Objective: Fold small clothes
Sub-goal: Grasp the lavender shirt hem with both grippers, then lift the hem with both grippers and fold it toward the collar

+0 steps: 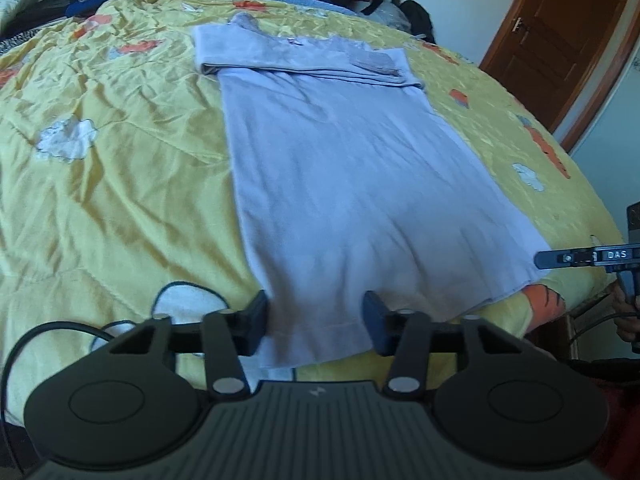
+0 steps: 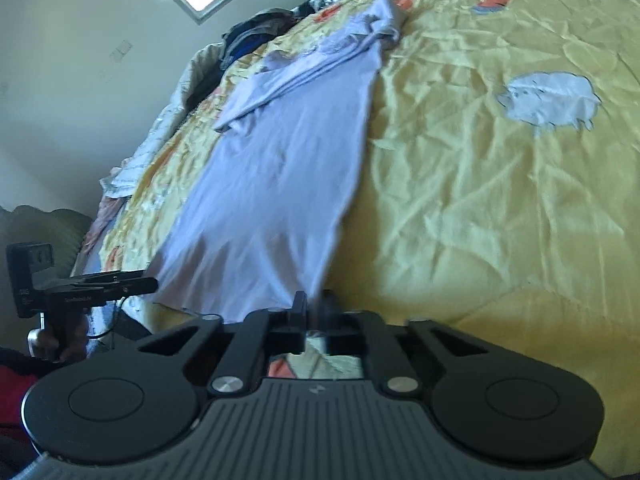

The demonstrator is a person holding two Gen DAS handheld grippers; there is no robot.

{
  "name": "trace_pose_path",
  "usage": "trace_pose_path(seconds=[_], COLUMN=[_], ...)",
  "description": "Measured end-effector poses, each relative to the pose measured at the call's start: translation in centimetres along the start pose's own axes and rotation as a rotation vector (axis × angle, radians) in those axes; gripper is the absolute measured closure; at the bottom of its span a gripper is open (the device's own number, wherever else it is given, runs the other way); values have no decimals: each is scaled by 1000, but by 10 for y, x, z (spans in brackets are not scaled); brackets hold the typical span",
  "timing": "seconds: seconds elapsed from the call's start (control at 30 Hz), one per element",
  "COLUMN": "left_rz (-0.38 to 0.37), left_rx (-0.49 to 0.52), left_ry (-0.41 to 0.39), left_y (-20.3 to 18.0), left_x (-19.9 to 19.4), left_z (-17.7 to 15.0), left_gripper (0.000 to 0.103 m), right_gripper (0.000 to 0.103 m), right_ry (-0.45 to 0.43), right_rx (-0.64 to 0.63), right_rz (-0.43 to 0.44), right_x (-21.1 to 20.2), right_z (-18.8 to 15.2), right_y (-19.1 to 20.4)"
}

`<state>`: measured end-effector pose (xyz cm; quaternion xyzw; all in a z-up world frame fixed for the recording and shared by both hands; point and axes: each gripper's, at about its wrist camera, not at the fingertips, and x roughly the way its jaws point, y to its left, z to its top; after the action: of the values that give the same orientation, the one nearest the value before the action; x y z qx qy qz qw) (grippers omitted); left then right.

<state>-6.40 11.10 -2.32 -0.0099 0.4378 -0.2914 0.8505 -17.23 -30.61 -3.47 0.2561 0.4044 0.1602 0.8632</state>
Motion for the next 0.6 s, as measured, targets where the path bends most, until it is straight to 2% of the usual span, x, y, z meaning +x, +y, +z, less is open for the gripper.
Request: trace_pose_path(seconds=[0.03,0.07,0.13,0.3,0.4,0.6], left_rz=[12,21,30,37,44,19], left_rx=[-5,-11,-33,-64,-71,-120], left_ry=[1,1,4,-2,-11,-84], left_y=[1,3,7,10,9,12], left_x=[0,0,-1,-3,-6,-23], left_z=[0,0,1,0,1,12], left_gripper=[74,78,92,97,100,100], right_gripper=[90,97,97,97,97,97], right_ry=[-3,-6,-15,-35,-38,-90], right_rx=[6,2,-6,31,26,-6], right_rz=[7,7,4,37,24,61], right_x=[0,-1,-2,-4,-5,-15], right_z=[-1,-2,-3,-1,2,13], right_y=[-1,0,4,1,3,18])
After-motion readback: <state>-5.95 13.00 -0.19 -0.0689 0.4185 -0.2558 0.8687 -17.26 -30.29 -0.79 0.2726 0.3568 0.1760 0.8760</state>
